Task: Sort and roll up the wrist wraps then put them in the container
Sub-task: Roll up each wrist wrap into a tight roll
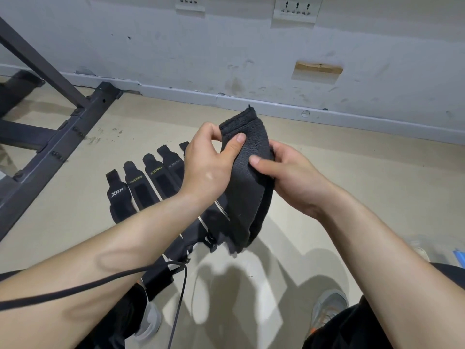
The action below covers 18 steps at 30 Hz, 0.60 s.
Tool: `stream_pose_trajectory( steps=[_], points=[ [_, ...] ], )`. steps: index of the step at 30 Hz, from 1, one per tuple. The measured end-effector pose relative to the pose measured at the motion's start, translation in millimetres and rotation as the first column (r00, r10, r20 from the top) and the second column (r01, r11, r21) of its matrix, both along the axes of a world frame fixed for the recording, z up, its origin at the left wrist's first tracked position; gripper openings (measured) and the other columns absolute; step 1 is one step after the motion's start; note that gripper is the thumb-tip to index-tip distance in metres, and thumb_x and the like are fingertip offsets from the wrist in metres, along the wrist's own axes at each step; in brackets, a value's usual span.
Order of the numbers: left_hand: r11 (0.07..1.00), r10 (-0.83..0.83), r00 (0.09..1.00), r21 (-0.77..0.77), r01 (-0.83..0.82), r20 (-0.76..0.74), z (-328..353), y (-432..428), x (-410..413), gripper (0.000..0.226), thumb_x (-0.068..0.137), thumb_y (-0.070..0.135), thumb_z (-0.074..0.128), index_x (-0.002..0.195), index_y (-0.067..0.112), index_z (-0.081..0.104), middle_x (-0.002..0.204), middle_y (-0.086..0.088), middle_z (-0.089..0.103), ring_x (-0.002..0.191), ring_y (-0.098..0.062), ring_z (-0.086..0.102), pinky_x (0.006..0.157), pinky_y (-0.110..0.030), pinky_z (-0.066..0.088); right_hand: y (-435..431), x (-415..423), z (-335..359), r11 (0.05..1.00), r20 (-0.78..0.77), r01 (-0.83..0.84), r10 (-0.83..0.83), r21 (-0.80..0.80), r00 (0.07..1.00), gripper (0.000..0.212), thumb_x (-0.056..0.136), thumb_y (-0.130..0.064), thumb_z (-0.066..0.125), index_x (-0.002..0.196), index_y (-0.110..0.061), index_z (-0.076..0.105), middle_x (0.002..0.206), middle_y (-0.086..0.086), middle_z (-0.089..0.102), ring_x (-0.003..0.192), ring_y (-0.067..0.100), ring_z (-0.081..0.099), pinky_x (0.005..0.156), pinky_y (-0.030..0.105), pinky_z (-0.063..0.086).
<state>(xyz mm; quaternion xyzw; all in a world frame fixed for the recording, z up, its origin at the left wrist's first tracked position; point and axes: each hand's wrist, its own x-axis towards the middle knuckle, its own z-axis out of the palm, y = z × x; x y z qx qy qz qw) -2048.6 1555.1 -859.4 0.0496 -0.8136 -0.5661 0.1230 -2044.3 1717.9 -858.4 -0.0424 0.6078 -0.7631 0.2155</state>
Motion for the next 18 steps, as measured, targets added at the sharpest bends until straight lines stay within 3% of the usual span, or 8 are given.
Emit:
stream_pose_trajectory(
  steps=[5,8,12,15,18],
  points=[
    [0.999,-0.025,1.0,0.027,0.025,0.002,0.4,-0.4,0.4,0.027,0.091,0.039,0.074,0.076,0.027,0.055,0.08,0.014,0.064,0.083,-0.014,0.063,0.082,-0.04,0.051,-3.1,3.1,-1.3,0.994,-0.052,0.03,-0.025,0.108,0.998,0.027,0.106,0.003,0.042,0.124,-0.004,0.062,0.117,0.013,0.073,0.108,0.024,0.07,0.098,0.037,0.055],
    [0.997,-0.04,0.999,0.071,0.038,0.021,0.9,-1.4,-1.4,0.022,0.087,0.038,0.076,0.078,0.025,0.061,0.081,0.014,0.067,0.087,-0.011,0.065,0.089,-0.041,0.053,-4.9,3.4,0.5,0.993,-0.055,0.05,-0.044,0.108,0.998,0.03,0.106,0.005,0.041,0.129,-0.001,0.059,0.116,0.012,0.072,0.103,0.019,0.071,0.088,0.028,0.057],
    [0.976,-0.08,0.994,0.207,0.062,0.08,2.9,-1.5,-1.4,0.021,0.078,0.038,0.079,0.082,0.023,0.065,0.089,0.004,0.072,0.09,-0.017,0.069,0.091,-0.047,0.057,-7.0,2.4,-1.8,0.994,-0.016,0.081,-0.08,0.075,0.997,0.031,0.104,0.005,0.043,0.132,0.001,0.057,0.122,0.018,0.071,0.104,0.021,0.07,0.089,0.029,0.056],
    [0.954,-0.111,0.989,0.29,0.08,0.093,4.9,-1.2,0.5,0.017,0.081,0.029,0.082,0.084,0.02,0.068,0.091,0.0,0.073,0.086,-0.016,0.071,0.085,-0.043,0.06,-7.4,1.7,-1.6,0.997,-0.002,0.063,-0.063,0.048,0.998,0.032,0.103,0.004,0.046,0.134,0.001,0.055,0.128,0.021,0.068,0.109,0.025,0.069,0.099,0.035,0.055],
    [0.93,-0.162,0.981,0.35,0.116,0.106,6.6,0.1,1.2,0.011,0.087,0.019,0.081,0.088,0.017,0.069,0.089,0.002,0.074,0.084,-0.014,0.072,0.078,-0.035,0.058,-8.0,4.0,0.4,0.998,-0.061,0.05,-0.048,0.038,0.997,0.033,0.104,0.003,0.047,0.136,0.0,0.053,0.124,0.016,0.07,0.11,0.021,0.068,0.097,0.032,0.055]
  ],
)
